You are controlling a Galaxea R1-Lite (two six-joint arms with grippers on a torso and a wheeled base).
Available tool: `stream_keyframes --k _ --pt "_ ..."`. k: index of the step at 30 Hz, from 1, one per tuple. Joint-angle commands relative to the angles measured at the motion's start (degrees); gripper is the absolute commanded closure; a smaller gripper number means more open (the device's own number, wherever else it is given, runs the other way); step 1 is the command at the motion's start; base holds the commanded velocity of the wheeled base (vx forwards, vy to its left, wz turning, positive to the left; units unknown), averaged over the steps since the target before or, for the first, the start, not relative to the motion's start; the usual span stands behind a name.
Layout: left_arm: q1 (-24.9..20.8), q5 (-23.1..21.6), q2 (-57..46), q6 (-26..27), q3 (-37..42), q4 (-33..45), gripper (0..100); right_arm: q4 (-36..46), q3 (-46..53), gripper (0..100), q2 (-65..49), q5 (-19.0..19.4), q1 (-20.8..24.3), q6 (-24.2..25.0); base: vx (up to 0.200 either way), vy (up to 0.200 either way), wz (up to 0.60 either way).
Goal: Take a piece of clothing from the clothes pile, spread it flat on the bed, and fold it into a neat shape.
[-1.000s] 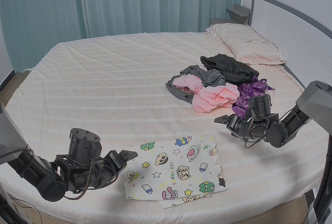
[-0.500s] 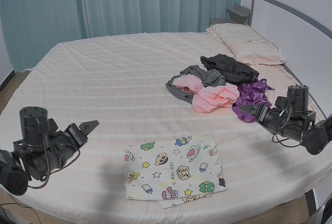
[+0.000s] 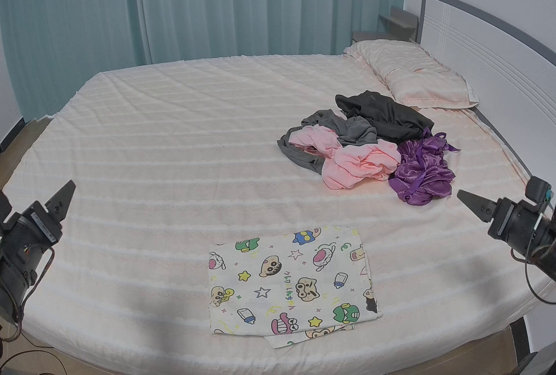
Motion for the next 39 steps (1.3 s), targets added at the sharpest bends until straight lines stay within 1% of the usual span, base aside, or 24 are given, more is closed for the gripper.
stream_keyframes --k 1,3,4,6,10,11,12,13,16,17,18,19,20,21,24,26,28,30,34,38,39 --pt "0.90 3.55 -12.59 5.75 4.31 0.43 0 -0.36 6.46 0 -12.38 -1.95 0.03 -3.34 0.000 0.000 0.00" --pt "0.90 4.87 -15.05 7.42 5.28 0.43 0 0.08 7.86 0 -15.54 -2.13 0.03 -3.69 0.000 0.000 0.00" --pt "0.90 4.87 -15.05 7.42 5.28 0.43 0 0.08 7.86 0 -15.54 -2.13 0.03 -3.69 0.000 0.000 0.00" --pt "0.90 7.07 -18.30 10.85 7.65 0.34 0 0.34 10.77 0 -19.32 -2.30 -0.06 -4.21 0.000 0.000 0.00" --pt "0.99 8.39 -22.96 14.54 10.29 0.43 0 0.34 14.46 0 -24.16 -2.65 -0.76 -5.36 0.000 0.000 0.00" --pt "0.99 9.35 -24.54 15.94 10.91 0.43 0 0.61 15.60 0 -26.09 -3.00 -1.20 -6.15 0.000 0.000 0.00" --pt "0.99 9.53 -24.63 16.12 10.99 0.43 0 0.61 15.69 0 -26.35 -3.09 -1.20 -6.24 0.000 0.000 0.00" --pt "0.99 10.85 -26.39 18.14 11.87 0.43 0 1.48 17.01 0 -28.73 -3.18 -1.38 -7.47 0.000 0.000 0.00" --pt "0.99 12.52 -29.20 21.13 13.37 0.43 0 6.23 17.44 0 -34.00 -3.71 -1.38 -8.35 0.000 0.000 0.00" --pt "0.99 12.52 -29.20 21.13 13.37 0.43 0 6.23 17.44 0 -34.00 -3.71 -1.38 -8.35 0.000 0.000 0.00" --pt "0.99 13.22 -30.34 22.36 13.98 0.43 0 9.22 17.44 0 -36.55 -4.24 -1.38 -8.52 0.000 0.000 0.00" --pt "0.99 14.01 -32.19 24.03 14.77 0.43 0 14.05 17.44 0 -40.68 -5.03 -1.38 -9.75 0.000 0.000 0.00" --pt "0.99 14.01 -32.19 24.03 14.77 0.43 0 14.05 17.44 0 -40.68 -5.03 -1.38 -9.75 0.000 0.000 0.00" --pt "0.99 15.24 -33.86 25.52 15.30 0.87 0 18.71 17.44 0 -44.99 -5.47 -1.91 -11.69 0.000 0.000 0.00" --pt "1.08 16.38 -35.88 26.31 15.30 2.89 0 23.98 17.44 0 -50.08 -5.47 -3.40 -13.97 0.000 0.000 0.00" --pt "2.22 16.74 -37.02 26.31 15.30 4.83 0 26.36 17.44 0 -52.19 -5.38 -4.37 -14.85 0.000 0.000 0.00" --pt "2.84 16.74 -37.55 26.31 15.30 5.62 0 27.15 17.36 0 -52.81 -5.38 -4.81 -14.94 0.000 0.000 0.00" --pt "4.60 16.74 -39.31 26.49 15.30 7.90 0 28.12 17.44 0 -54.13 -5.20 -5.95 -14.94 0.000 0.000 0.00" --pt "6.97 16.65 -41.68 27.02 15.30 9.92 0 29.17 17.44 0 -55.18 -5.38 -7.53 -15.20 0.000 0.000 0.00" --pt "9.61 16.38 -44.67 27.55 15.30 12.74 0 33.39 17.44 0 -58.08 -5.11 -10.26 -17.40 0.000 0.000 0.00" --pt "9.61 16.38 -44.67 27.55 15.30 12.74 0 33.39 17.44 0 -58.08 -5.11 -10.26 -17.40 0.000 0.000 0.00"
